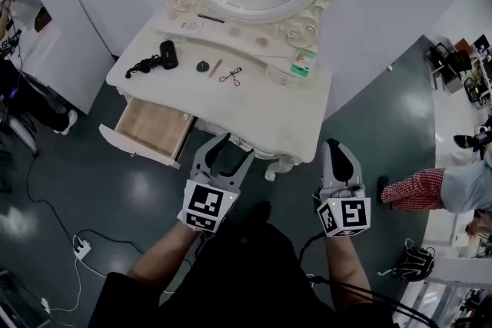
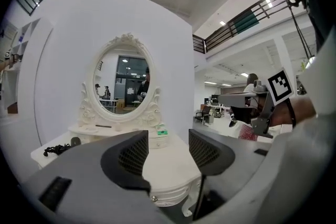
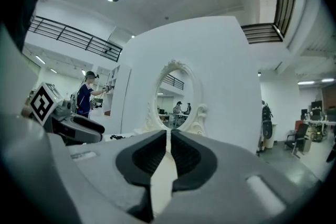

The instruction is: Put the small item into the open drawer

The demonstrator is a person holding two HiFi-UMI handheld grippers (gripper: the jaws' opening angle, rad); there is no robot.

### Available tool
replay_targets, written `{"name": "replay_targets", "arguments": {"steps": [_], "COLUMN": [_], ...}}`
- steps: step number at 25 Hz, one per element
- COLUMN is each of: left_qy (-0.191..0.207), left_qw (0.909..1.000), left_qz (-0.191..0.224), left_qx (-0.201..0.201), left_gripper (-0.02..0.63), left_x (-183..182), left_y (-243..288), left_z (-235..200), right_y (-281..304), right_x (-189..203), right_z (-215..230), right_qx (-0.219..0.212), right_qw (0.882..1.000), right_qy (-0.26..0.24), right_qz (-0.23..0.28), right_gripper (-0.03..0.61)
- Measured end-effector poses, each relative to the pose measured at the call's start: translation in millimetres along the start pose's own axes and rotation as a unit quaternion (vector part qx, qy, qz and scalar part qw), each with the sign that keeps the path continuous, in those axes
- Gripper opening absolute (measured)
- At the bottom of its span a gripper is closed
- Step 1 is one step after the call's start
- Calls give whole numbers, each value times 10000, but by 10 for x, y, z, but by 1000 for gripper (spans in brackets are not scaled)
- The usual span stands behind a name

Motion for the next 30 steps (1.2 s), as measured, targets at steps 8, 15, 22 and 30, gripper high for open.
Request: {"name": "replay_targets", "arguments": {"steps": [8,15,22,30], "left_qy": [-292,-194,-429,-581], "left_qw": [9984,9954,9844,9684], "left_qz": [-452,-903,-1594,-2200], "left_qx": [145,-249,-604,-1024], "left_gripper": [247,283,316,370], "left_x": [15,11,373,720], "left_y": [1366,2813,3992,4766], "left_z": [67,42,-57,-165], "right_y": [256,790,1085,1101], "right_x": [325,521,727,1012], "right_z": [859,1734,2293,2766], "right_qx": [180,-90,-251,-69], "right_qw": [9985,9970,9956,9931], "right_qy": [514,754,828,1041], "right_qz": [29,-133,-356,-533], "right_gripper": [44,48,48,46]}}
Point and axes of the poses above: the fingertips, and each gripper's own axes: y forward along the fingers, z to its right, x out of its underside, the point moved 5 cm from there along -y, backward along the fingers, and after that the axes turned 2 degrees about -y, right-handed, at the moved point
